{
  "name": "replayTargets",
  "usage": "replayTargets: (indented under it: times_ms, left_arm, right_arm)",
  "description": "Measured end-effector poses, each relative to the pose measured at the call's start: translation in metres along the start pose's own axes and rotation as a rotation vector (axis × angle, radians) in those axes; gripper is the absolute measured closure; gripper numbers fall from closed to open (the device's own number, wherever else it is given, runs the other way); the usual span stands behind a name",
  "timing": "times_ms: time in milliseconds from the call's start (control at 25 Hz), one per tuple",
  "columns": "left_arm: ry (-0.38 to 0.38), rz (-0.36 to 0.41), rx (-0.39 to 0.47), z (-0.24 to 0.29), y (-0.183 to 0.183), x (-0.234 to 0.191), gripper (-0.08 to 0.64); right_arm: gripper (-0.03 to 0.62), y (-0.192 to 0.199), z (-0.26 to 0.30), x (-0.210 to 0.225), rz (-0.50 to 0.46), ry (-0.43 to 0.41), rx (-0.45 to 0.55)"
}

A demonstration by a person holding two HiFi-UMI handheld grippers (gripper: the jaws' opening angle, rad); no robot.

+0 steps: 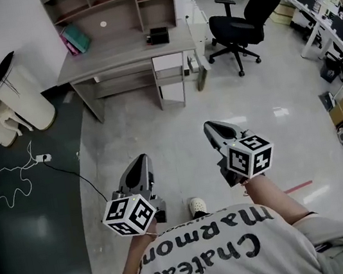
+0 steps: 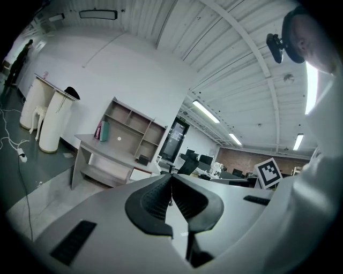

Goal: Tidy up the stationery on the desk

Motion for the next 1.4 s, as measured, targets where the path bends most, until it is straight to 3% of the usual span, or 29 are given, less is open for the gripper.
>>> replayTargets:
  times_ms: [480,960,1400]
  left_arm:
    - [0.026,0.018,0.061,0.109,-0.031,-0.024,0.545]
    - [0.095,-0.007,-0.018,0.151,-0.011,-0.026,0.545]
    - [0.128,-0.019,-0.032,0.216,-0.024,-0.072,0.545]
  right_arm:
    - [0.574,-0.072,0.064,0.057,-0.007,-0.018,0.057]
    - [0.574,-0.052,0.072,0.097,0.094,0.036,0.006]
    - [0.574,-0.076,0.134,0.116,0.117,0.074,0.004]
Point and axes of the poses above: the fingertips, and each gripper's own axes: z forward along the fingers, x to its right, y out of its underside, the point moved 8 cm from there along -z, backward along the fingers, and after that the axes turned 12 degrees about z, right-handed, at the moved point
